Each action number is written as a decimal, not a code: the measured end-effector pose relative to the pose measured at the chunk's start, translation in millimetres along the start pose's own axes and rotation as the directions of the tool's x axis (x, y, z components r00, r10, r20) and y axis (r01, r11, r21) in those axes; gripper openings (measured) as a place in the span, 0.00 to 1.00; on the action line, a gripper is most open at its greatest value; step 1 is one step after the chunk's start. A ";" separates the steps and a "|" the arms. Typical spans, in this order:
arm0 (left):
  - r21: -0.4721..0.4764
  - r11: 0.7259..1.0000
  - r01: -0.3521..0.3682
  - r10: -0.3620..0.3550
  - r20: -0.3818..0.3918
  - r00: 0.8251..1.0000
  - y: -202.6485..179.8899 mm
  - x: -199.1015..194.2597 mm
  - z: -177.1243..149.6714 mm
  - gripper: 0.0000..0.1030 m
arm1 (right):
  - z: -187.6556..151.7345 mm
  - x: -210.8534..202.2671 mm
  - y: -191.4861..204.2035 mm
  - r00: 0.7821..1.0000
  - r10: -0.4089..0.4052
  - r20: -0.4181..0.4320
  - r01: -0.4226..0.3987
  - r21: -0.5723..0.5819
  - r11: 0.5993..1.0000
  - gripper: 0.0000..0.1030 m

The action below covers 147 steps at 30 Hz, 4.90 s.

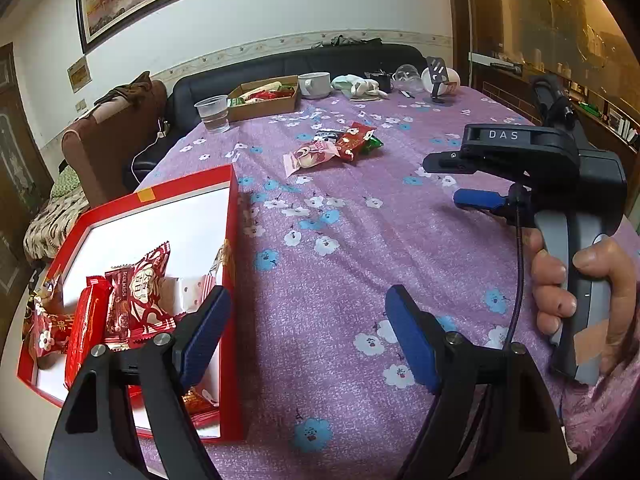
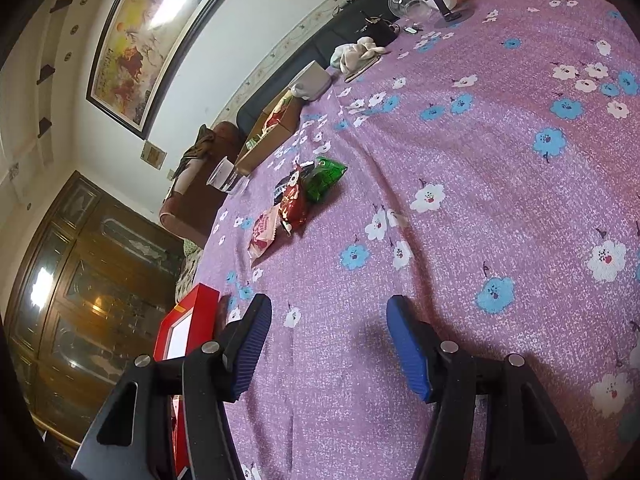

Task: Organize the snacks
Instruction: 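Move both open grippers back to the remaining snacks on the table, then grasp a red packet with the right gripper while the left grasps the pink Lotso packet, then lift both held packets and carry them toward the red box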

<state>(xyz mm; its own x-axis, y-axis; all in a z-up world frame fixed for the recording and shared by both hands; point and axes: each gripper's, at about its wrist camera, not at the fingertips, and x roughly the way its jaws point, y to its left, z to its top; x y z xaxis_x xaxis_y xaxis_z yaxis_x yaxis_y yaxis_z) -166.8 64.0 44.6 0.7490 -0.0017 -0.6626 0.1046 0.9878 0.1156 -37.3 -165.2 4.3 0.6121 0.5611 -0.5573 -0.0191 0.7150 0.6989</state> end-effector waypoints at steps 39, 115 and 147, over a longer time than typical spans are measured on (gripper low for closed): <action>0.010 0.989 0.151 -0.150 -0.061 0.987 27.6 18.0 -19.9 0.78 | 54.5 80.6 34.2 0.999 0.042 -0.021 -0.039 0.135 0.990 0.72; -0.016 0.993 0.121 -0.119 0.078 0.990 -2.1 1.7 57.9 0.45 | 83.2 37.3 -28.6 0.974 0.222 0.037 -0.223 0.291 0.930 0.11; -0.093 0.990 0.107 -0.094 0.143 0.985 43.7 -24.0 17.4 0.46 | -16.1 -25.3 -1.9 0.975 0.216 -0.045 -0.209 0.127 0.970 0.11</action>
<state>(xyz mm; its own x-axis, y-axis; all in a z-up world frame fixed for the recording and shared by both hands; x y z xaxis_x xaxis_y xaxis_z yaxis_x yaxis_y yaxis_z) -168.8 104.5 78.4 0.8220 -0.1165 -0.5575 0.1235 0.9920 -0.0253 -65.5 -174.0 9.8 0.5573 0.7205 -0.4127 -0.0463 0.5232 0.8509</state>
